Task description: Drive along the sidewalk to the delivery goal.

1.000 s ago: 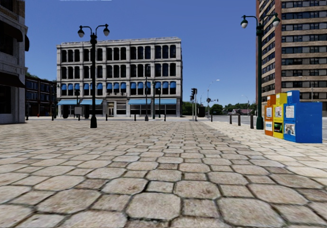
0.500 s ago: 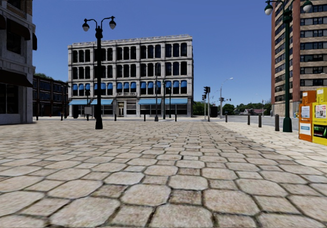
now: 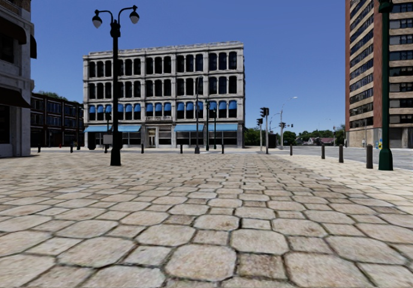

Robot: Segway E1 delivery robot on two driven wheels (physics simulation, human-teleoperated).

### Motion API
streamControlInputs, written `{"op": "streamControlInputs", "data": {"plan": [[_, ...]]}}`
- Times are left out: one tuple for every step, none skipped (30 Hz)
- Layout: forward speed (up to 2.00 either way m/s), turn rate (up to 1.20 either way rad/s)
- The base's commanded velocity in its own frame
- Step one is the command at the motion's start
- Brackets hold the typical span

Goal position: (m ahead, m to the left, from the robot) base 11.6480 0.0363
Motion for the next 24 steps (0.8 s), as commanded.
{"op": "streamControlInputs", "data": {"plan": [[2.0, 0.0], [2.0, 0.0], [2.0, 0.0], [2.0, 0.0], [2.0, 0.0], [2.0, 0.0], [2.0, 0.0], [2.0, 0.0], [2.0, 0.0], [2.0, 0.0], [2.0, 0.0], [2.0, 0.0], [2.0, 0.0], [2.0, 0.0], [2.0, 0.0], [2.0, 0.0], [2.0, 0.0], [2.0, 0.0], [2.0, 0.0], [2.0, 0.0], [2.0, 0.0], [2.0, 0.0], [2.0, 0.0], [2.0, 0.0]]}}
